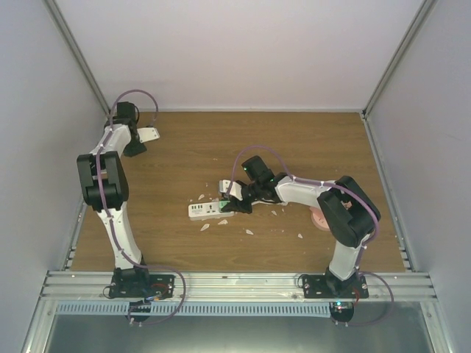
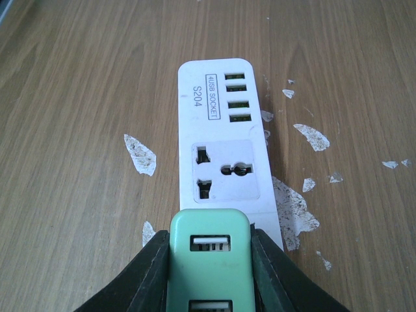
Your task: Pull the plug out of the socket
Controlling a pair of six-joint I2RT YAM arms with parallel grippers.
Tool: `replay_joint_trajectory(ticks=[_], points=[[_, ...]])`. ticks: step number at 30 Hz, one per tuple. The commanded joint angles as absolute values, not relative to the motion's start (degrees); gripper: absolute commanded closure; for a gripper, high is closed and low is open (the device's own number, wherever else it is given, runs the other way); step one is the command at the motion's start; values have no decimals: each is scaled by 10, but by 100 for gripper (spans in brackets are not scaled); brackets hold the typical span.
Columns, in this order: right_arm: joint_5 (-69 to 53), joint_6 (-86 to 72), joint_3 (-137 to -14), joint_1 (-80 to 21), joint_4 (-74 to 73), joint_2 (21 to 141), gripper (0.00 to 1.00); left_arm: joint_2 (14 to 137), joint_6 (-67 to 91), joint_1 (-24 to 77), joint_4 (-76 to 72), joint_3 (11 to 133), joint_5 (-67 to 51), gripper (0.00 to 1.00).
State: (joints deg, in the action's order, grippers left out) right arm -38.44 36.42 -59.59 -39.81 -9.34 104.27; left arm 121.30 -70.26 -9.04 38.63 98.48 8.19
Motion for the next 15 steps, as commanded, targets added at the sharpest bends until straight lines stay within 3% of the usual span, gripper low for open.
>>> replay_joint_trajectory(ticks=[1,5,15], points=[[-341,373,-599,-400,-117,1061,97,1234,-757,-87,330,1005,139,59],[-341,372,-599,-400,-118,1060,97,1244,-782,-83,319,1005,150,56],[-341,373,-599,-400,-119,1059,97,1241,-781,-75,344,1019,129,21]])
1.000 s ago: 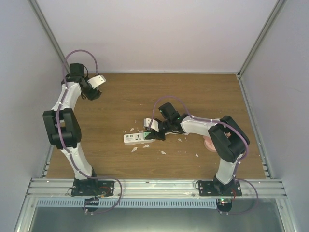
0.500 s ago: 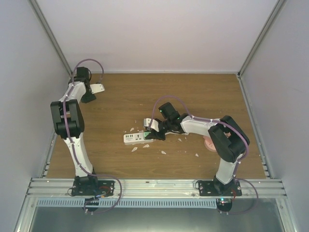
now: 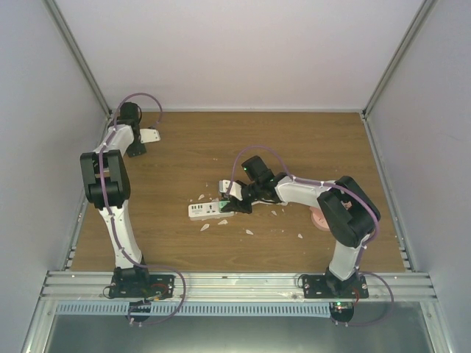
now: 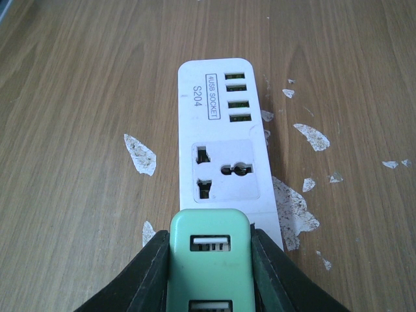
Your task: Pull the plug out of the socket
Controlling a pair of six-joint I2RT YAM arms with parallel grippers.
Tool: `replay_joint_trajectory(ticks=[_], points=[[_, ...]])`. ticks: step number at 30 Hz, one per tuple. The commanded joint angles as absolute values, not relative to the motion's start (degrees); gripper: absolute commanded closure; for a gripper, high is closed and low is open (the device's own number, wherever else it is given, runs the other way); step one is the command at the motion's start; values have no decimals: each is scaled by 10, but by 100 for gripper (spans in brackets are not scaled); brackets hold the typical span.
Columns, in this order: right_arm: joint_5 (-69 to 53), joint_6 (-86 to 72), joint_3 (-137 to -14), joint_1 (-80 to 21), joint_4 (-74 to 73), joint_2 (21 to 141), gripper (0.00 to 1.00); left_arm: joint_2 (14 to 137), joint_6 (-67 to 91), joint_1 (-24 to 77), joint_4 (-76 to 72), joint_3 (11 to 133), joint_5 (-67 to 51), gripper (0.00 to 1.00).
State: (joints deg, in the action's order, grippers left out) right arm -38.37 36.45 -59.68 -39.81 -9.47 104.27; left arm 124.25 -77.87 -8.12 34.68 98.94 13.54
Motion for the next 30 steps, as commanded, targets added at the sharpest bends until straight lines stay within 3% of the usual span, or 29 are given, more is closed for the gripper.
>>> replay_joint_trajectory(ticks=[1,5,11,23,30], points=[[-341,373,-599,-400,-119,1059,97,1239,-778,-75,351,1023,124,19],[-340,373,-599,-399,-119,1057,97,1227,-768,-75,363,1025,111,13],[-340,371,-597,-400,-116,1051,97,1173,-706,-73,416,1020,26,13],[-338,370,-591,-400,-111,1047,95,991,-566,-36,496,860,-246,15],[-339,367,-590,-400,-108,1044,95,921,-485,56,482,725,-342,18]])
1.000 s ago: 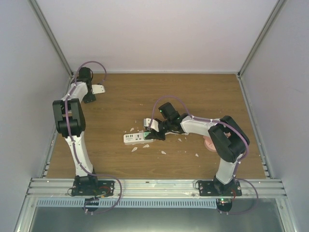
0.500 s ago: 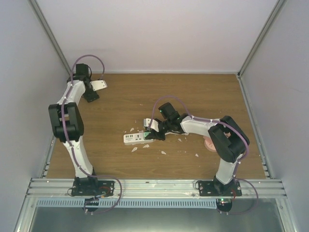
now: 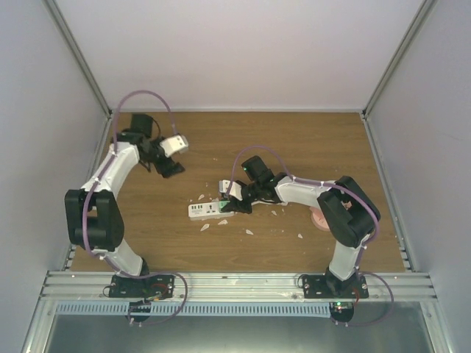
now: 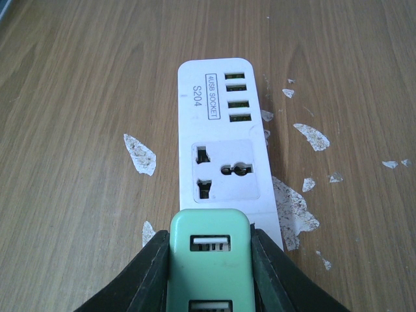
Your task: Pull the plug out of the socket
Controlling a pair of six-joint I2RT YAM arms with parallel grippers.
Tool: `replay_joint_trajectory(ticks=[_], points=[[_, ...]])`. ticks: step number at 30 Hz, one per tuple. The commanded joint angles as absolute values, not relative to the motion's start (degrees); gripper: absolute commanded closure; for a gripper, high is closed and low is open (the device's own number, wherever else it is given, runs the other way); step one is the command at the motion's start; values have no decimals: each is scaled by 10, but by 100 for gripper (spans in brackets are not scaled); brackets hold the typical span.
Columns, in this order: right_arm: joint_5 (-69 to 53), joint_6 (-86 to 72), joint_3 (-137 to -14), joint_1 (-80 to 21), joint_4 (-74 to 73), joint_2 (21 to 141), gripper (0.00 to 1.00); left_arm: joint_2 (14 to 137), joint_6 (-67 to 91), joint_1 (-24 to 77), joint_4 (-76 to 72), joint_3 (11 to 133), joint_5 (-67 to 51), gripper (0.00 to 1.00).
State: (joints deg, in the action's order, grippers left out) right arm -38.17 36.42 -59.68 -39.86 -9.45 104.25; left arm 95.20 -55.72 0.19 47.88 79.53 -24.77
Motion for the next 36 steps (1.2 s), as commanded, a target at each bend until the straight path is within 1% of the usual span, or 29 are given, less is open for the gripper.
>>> replay_joint_trajectory(ticks=[1,5,11,24,30,36], points=[[-339,367,-589,-400,-108,1043,95,920,-470,69,473,709,-350,18],[-339,368,-587,-400,-109,1041,95,929,-420,112,438,663,-378,19],[-339,371,-583,-399,-106,1036,95,956,-383,154,388,617,-377,21],[-342,371,-582,-400,-106,1036,95,988,-374,188,317,559,-336,21],[-345,370,-582,-400,-106,1033,95,996,-370,196,290,535,-290,23],[-356,365,-582,-400,-105,1019,95,1002,-365,195,279,524,-269,26]])
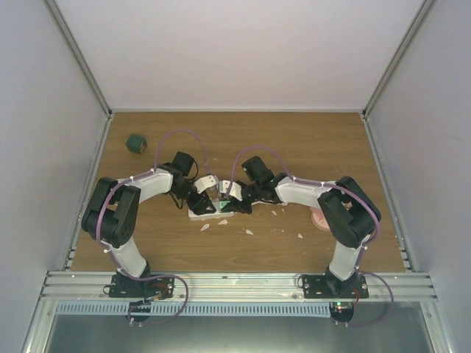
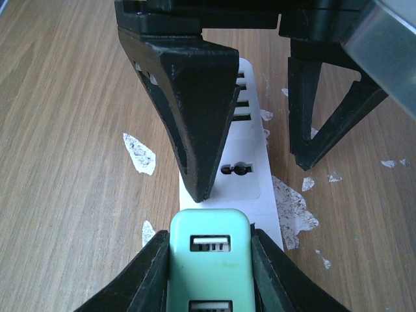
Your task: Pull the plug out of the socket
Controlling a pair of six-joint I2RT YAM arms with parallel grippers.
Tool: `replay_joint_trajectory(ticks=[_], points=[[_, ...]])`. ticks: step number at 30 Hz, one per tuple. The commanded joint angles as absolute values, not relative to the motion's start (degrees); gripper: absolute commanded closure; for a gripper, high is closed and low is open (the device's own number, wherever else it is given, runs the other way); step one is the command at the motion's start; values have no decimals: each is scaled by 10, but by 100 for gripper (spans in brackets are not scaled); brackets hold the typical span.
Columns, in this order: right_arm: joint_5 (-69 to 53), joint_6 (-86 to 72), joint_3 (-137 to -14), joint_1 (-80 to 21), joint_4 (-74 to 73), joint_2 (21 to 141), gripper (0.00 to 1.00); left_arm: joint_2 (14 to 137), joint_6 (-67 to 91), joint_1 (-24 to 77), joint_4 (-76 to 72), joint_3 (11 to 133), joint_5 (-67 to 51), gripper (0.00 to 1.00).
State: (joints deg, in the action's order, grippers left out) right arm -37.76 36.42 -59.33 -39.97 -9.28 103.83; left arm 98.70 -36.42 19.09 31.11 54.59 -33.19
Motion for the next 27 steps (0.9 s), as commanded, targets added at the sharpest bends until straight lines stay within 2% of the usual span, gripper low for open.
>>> replay_joint_trajectory(ticks=[1,19,27], points=[[-360,363,-581,-400,-104,1016,95,1003,-366,195,279,523,-267,26],[-378,347,-584,-400,-101,990,96,1020,-361,195,275,522,-246,32],[-411,317,-597,-377,-104,986,96,989,-369,156,318,574,-349,29]])
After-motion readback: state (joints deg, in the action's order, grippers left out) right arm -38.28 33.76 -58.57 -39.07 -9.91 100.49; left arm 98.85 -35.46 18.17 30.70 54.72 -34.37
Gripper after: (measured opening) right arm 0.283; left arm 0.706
